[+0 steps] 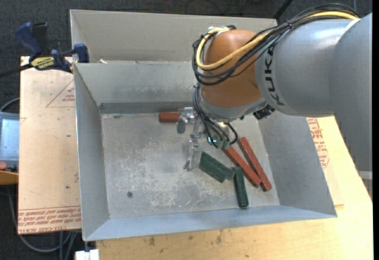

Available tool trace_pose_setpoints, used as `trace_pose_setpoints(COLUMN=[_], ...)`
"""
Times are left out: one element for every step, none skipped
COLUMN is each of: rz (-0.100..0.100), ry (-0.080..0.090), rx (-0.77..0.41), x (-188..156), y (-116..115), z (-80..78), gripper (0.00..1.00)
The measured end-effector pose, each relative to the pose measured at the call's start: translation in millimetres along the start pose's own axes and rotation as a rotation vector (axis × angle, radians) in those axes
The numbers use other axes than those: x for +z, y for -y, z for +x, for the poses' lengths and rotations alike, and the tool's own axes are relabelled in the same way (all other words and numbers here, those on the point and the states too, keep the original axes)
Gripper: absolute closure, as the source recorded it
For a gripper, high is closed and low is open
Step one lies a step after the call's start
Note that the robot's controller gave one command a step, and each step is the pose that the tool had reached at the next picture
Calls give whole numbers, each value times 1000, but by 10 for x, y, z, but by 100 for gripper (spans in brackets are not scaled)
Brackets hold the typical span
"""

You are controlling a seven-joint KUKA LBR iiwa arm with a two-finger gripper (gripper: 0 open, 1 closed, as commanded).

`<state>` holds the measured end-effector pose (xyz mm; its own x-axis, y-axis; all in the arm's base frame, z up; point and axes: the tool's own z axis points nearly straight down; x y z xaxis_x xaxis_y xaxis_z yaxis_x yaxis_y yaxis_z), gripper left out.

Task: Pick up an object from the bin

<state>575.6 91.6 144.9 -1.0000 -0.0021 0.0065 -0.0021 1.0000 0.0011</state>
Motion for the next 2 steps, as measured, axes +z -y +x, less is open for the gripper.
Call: trace_pose_setpoints(rz=[2,-1], ry=[0,9], rx=[103,282], x=[791,447], y=[716,693], z=[204,283], gripper=[0,0])
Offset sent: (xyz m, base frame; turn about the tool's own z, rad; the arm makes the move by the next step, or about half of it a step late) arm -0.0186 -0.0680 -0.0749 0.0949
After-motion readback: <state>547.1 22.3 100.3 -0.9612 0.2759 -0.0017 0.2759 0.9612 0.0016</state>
